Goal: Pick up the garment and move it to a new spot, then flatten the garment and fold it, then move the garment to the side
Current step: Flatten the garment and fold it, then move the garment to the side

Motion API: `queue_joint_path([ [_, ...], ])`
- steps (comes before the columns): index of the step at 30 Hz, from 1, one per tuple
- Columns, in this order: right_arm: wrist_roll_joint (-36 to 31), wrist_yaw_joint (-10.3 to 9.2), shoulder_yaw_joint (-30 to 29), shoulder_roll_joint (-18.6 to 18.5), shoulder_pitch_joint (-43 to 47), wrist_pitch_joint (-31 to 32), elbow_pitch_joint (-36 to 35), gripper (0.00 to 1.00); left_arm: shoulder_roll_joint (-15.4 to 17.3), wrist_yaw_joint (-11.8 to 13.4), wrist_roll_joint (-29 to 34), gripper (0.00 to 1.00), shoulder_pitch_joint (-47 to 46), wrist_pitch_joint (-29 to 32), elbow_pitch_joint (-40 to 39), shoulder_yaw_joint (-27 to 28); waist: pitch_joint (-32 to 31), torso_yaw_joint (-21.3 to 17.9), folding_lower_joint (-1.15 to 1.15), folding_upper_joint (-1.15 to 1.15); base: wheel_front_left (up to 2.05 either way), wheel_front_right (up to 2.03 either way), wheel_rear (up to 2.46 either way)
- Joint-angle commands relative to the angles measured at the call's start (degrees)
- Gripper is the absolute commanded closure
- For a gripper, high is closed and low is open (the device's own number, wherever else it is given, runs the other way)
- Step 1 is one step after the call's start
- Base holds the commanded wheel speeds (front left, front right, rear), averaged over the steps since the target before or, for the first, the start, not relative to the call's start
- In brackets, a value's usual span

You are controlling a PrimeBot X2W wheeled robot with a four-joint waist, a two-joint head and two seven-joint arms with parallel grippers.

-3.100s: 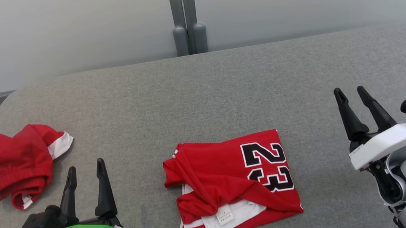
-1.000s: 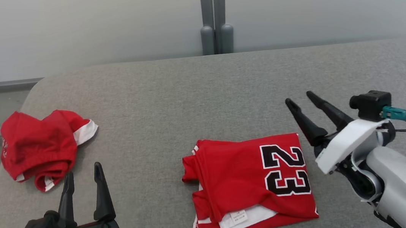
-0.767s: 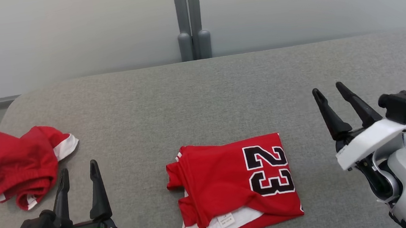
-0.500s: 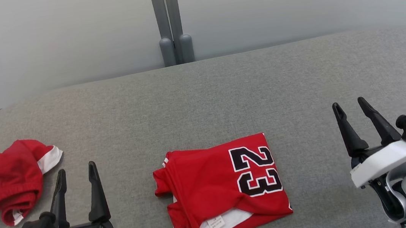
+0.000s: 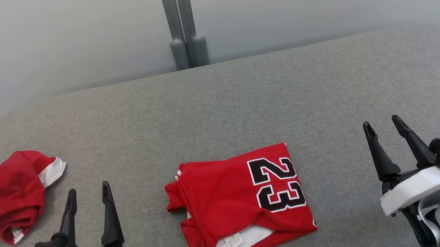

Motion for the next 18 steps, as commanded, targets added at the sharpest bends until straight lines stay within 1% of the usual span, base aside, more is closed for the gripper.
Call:
queue_joint_path([
  [1, -0.5, 0.01, -0.1, 0.0, 0.7, -0.2, -0.2, 0.00, 0.0, -0.2, 0.3, 0.00, 0.1, 0.0, 0.2, 0.1, 0.1, 0.2, 0.00, 0.00, 0.00, 0.00, 0.00],
  [11, -0.7, 0.02, 0.5, -0.4, 0.0, 0.4, 1.1, 0.00, -0.2, -0.5, 0.8, 0.00, -1.0, 0.0, 1.0, -0.1, 0.8, 1.3, 0.00, 0.00, 0.00, 0.00, 0.00],
  [15, 1.0, 0.02, 3.0, 0.1, -2.4, 4.0, 2.4, 0.00, -0.2, -0.5, 0.9, 0.00, -1.8, 0.0, 1.8, -0.3, 1.6, 2.0, 0.00, 0.00, 0.00, 0.00, 0.00],
  [18, 3.2, 0.02, 6.3, 0.8, -4.2, 8.9, 4.9, 0.00, -0.2, -0.5, 0.9, 0.00, -2.4, 0.0, 2.2, -0.6, 2.3, 3.1, 0.00, 0.00, 0.00, 0.00, 0.00],
])
